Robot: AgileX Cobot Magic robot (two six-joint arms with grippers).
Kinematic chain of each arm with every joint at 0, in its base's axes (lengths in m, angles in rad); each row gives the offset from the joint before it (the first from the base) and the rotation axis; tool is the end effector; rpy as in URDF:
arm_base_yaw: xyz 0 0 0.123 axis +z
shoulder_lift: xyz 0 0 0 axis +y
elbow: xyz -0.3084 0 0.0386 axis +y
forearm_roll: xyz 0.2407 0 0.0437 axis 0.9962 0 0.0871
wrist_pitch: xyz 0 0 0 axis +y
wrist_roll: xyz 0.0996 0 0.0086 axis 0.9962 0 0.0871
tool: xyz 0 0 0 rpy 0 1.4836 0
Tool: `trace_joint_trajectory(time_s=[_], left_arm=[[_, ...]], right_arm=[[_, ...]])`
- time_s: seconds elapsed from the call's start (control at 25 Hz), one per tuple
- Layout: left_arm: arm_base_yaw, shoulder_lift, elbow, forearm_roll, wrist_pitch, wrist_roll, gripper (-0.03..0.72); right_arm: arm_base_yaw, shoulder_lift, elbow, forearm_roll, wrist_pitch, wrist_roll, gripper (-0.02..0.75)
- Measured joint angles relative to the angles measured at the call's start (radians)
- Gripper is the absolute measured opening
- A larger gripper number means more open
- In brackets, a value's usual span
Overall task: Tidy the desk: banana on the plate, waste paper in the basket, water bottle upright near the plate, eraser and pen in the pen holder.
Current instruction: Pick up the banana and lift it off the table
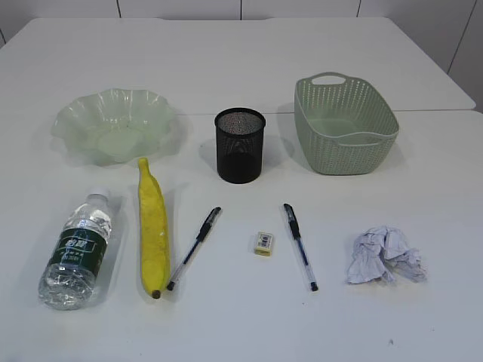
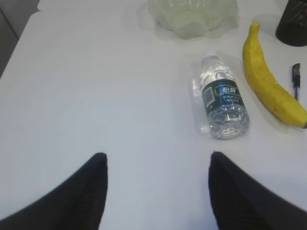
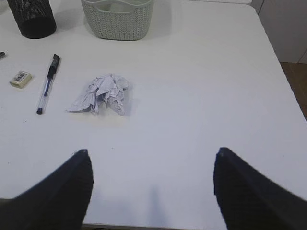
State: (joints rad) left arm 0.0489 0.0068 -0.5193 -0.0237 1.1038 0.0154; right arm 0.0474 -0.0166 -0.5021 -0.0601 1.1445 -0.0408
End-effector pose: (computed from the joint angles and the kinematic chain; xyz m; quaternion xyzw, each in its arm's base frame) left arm -0.0322 -0.0037 0.2715 -0.0136 0.8609 0.0045 0.5085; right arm -0.0357 -0.0072 0.2625 -0.0356 0.8686 -0.0283 0.4934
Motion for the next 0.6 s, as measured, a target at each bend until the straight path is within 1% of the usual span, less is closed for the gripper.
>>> trace_joint_trajectory(time_s=[0.6], left_arm=[[0.000,0.000,0.000,0.000,0.000,0.000,0.466]], right_arm=[[0.000,0.000,0.000,0.000,0.000,0.000,0.585]])
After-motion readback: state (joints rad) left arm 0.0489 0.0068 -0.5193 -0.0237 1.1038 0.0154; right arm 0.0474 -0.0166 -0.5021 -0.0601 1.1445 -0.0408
